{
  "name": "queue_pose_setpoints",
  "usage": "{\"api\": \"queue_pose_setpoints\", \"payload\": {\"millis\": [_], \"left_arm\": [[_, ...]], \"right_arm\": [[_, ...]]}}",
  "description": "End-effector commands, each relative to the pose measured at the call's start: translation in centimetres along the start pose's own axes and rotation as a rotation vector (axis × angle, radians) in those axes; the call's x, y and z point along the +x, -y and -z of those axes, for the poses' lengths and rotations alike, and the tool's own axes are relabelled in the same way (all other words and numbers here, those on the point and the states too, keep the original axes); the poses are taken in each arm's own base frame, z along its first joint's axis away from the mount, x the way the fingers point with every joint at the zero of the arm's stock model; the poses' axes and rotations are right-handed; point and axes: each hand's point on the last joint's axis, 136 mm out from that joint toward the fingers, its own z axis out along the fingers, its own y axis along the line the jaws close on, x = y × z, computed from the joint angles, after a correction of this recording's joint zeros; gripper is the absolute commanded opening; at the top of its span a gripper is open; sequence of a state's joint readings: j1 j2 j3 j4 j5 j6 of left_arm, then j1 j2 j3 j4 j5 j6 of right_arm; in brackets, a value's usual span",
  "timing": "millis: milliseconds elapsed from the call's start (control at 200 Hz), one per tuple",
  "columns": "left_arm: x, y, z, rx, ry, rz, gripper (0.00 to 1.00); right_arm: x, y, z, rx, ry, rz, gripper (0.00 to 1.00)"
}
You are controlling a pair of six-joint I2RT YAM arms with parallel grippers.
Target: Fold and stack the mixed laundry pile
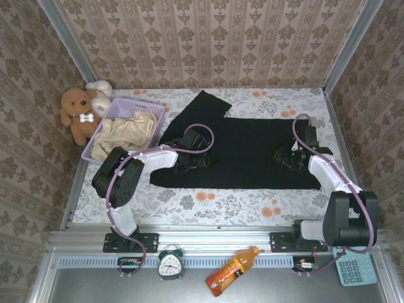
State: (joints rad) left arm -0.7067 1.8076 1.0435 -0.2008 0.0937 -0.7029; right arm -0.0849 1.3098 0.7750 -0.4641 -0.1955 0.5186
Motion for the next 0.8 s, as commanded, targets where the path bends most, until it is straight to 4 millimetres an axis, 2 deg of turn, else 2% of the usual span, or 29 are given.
{"api": "queue_pose_setpoints", "payload": {"millis": [0,90,200,275,400,465,585,700,800], "left_arm": [[-2.0,0.9,0.1,-0.002,0.063,-0.037,0.41],[-3.1,2.4,0.2,0.047,0.087,-0.043,0.41],[-5.1,5.7,0.5,0.15,0.135,-0.066,0.42],[-6.1,7.9,-0.1,0.183,0.148,-0.11,0.42],[-6.5,9.4,-1.5,0.193,0.107,-0.125,0.41],[-6.3,8.8,-1.1,0.158,0.11,-0.136,0.42],[-5.4,6.4,0.5,0.054,0.108,-0.169,0.43],[-3.5,3.7,1.7,-0.032,0.079,-0.151,0.43],[-1.9,1.3,1.9,-0.093,0.058,-0.091,0.4]], "right_arm": [[0.3,-0.3,-0.5,-0.024,-0.013,-0.01,0.42],[0.4,-0.3,-0.6,-0.028,-0.016,-0.012,0.41],[0.5,-0.4,-1.1,-0.04,-0.023,-0.023,0.42],[0.7,-0.5,-1.5,-0.048,-0.037,-0.032,0.41],[0.9,-0.6,-1.7,-0.062,-0.05,-0.037,0.41],[1.1,-0.5,-1.7,-0.059,-0.051,-0.033,0.41],[1.3,-0.2,-2.0,-0.049,-0.055,-0.026,0.41],[1.6,-0.1,-2.5,-0.053,-0.072,-0.031,0.41],[1.7,-0.3,-2.5,-0.065,-0.075,-0.029,0.41]]}}
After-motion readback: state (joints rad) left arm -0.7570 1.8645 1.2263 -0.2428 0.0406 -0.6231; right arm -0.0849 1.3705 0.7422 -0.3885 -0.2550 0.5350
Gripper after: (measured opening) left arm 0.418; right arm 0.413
